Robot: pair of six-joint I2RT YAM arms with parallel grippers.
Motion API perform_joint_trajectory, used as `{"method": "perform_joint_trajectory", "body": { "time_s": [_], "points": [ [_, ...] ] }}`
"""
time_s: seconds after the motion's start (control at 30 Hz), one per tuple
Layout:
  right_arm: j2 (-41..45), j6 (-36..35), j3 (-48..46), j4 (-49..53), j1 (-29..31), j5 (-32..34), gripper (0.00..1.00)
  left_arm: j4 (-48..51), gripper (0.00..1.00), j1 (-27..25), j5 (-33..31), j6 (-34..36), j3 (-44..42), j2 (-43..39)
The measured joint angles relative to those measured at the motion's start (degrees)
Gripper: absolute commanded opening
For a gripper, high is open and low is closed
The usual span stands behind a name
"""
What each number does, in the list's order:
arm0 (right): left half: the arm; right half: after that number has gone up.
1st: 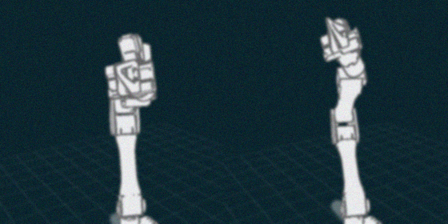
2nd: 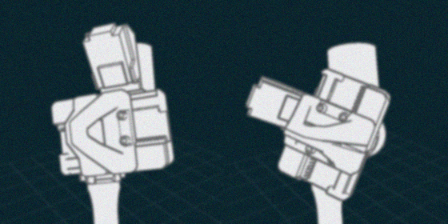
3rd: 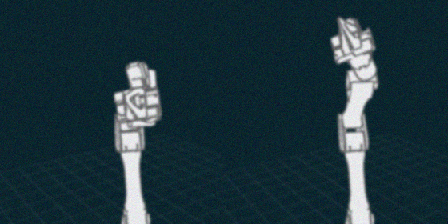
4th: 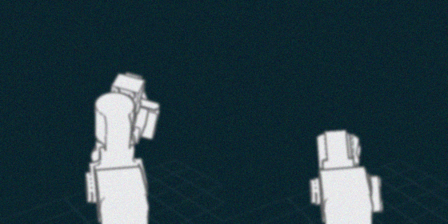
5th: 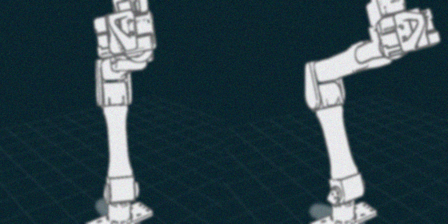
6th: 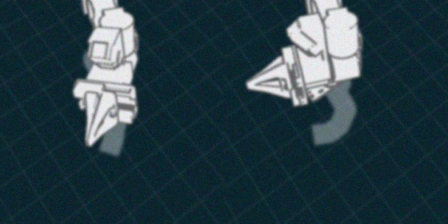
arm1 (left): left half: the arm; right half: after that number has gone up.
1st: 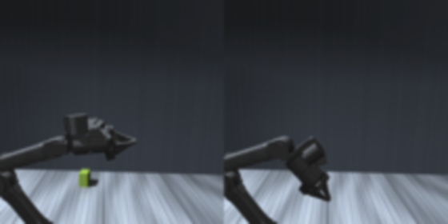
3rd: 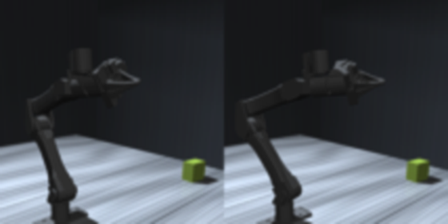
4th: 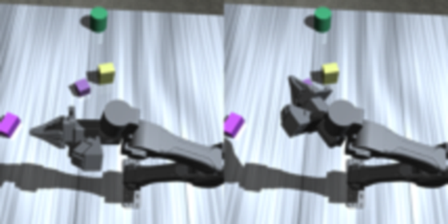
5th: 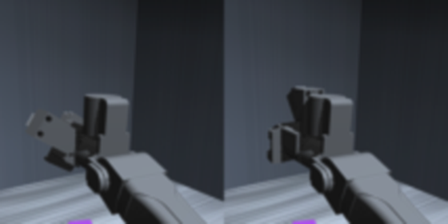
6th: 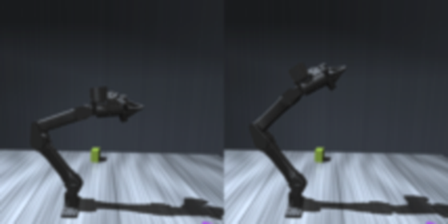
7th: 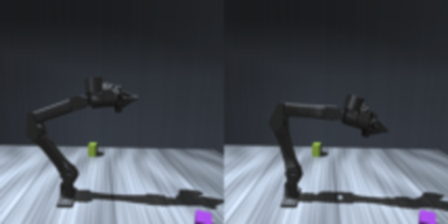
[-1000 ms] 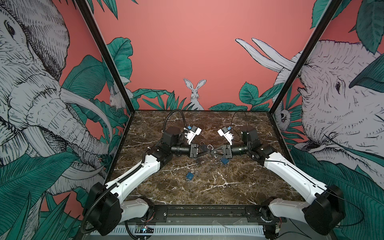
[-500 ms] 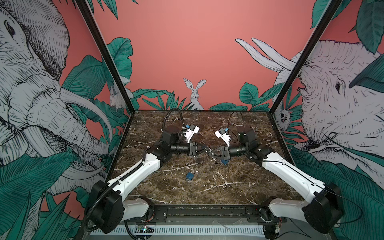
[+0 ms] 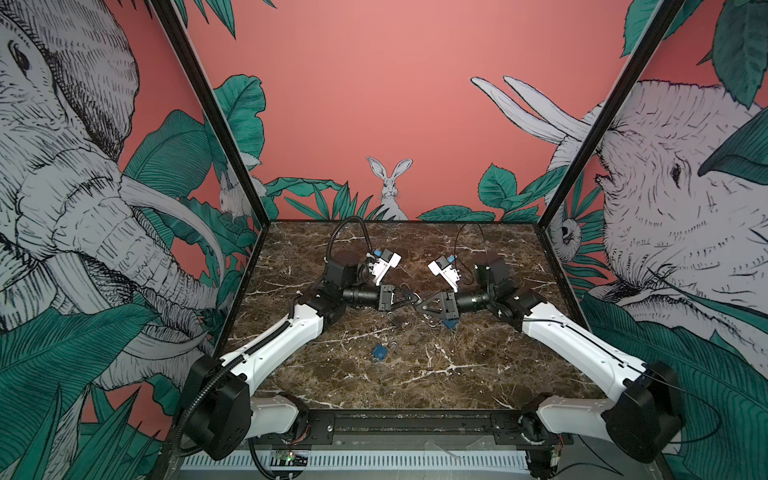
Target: Lock with the key
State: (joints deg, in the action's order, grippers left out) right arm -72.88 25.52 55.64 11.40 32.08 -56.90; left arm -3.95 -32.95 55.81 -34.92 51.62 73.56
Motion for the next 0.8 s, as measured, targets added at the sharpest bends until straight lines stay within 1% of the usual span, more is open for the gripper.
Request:
{"method": "perform_joint_trajectory", "body": {
  "time_s": [0.07,0.13,0.2,0.3,0.37,0.43,0.5,0.53,0.57,0.67,0.8],
  "points": [
    [0.0,0.0,0.2,0.0,0.1,-0.2,0.0,-0.3,0.14,0.1,0.1,-0.2,0.0,0.0],
    [0.0,0.1,0.5,0.0,0.1,-0.3,0.0,-0.5,0.06,0.2,0.3,-0.3,0.0,0.0],
    [0.0,0.3,0.6,0.0,0.1,-0.5,0.0,-0.9,0.0,0.3,1.0,-0.4,0.0,0.0],
    [0.0,0.4,0.6,0.0,0.1,-0.8,0.0,-1.2,0.0,0.4,1.7,-0.6,0.0,0.0],
    [0.0,0.7,0.6,-0.2,0.1,-0.8,0.17,-1.6,0.0,0.5,1.6,-0.9,-0.1,0.0],
    [0.0,1.1,0.5,-0.5,0.1,-0.3,0.36,-3.0,0.0,0.5,1.3,-1.7,-0.6,0.0],
    [0.0,2.0,-0.1,-1.9,0.1,-0.2,0.45,-4.8,0.0,0.2,0.0,-2.6,-1.3,-0.2],
    [0.1,2.5,-0.4,-2.8,0.2,-0.2,0.48,-5.7,0.0,0.1,-0.8,-3.2,-1.8,-0.2],
    [0.3,3.0,-1.0,-4.0,0.1,-0.1,0.48,-6.4,0.0,0.1,-1.5,-3.8,-2.3,-0.2],
    [2.0,5.0,-3.7,-7.1,-0.6,0.6,0.49,-8.1,0.0,-0.1,-3.5,-5.5,-3.4,-0.2],
    [6.6,7.9,-8.2,-11.0,-2.9,1.5,0.5,-10.4,0.0,-0.1,-5.9,-7.8,-3.9,-0.5]
  ]
}}
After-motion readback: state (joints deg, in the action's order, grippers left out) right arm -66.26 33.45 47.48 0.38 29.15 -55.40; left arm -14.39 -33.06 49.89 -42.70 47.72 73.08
